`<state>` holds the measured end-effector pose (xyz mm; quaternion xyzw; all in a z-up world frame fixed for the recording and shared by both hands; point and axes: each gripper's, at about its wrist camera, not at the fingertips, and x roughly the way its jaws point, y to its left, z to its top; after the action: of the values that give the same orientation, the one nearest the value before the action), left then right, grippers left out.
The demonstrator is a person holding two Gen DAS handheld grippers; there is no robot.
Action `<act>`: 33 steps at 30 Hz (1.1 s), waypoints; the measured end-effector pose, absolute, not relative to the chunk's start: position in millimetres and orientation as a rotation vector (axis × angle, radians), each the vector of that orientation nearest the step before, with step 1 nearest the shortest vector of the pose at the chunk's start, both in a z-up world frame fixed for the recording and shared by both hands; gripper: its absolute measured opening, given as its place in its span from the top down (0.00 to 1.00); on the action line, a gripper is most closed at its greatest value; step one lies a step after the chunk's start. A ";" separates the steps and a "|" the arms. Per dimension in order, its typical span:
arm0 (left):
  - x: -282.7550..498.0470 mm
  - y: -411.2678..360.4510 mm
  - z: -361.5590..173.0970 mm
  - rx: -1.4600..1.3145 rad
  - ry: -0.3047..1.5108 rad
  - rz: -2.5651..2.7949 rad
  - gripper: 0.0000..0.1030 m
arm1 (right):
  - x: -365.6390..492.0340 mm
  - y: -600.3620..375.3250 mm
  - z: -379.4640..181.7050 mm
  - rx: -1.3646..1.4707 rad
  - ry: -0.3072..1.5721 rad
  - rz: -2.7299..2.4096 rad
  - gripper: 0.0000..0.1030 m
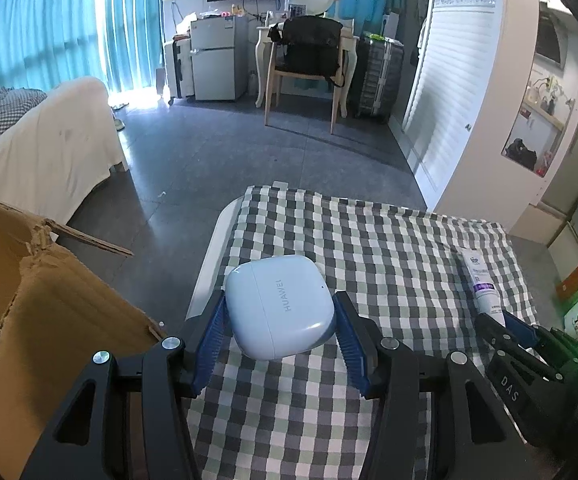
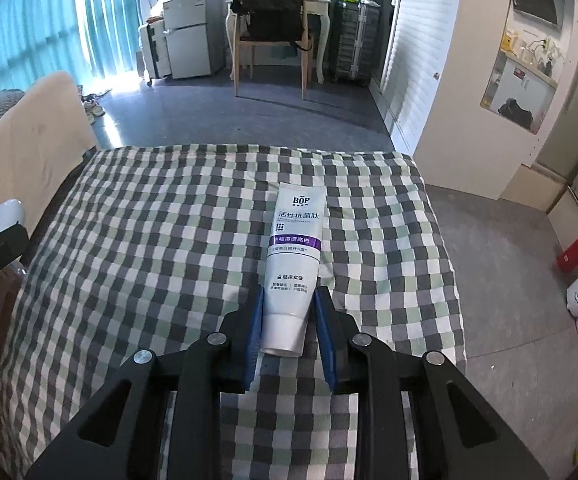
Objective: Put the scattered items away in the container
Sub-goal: 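Grasp the white toothpaste tube with the right gripper while the left gripper holds the case, then carry the earbud case and toothpaste tube over the box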
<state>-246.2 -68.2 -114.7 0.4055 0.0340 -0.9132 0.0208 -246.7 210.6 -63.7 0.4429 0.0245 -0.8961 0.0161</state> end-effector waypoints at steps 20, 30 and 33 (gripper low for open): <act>-137.5 -147.3 -21.8 1.035 0.193 -2.756 0.48 | -154.9 112.8 50.2 0.980 0.155 -2.637 0.76; -80.5 -222.5 15.8 0.901 0.187 -2.627 0.48 | -102.9 36.8 89.5 0.835 0.190 -2.523 0.76; -65.4 -240.1 17.1 0.887 0.201 -2.611 0.48 | -94.9 21.8 96.2 0.820 0.189 -2.493 0.76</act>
<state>-65.4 -240.1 17.1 0.3151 0.0715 -0.9276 0.1873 -94.9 21.8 96.2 0.3015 0.0694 -0.9168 0.2525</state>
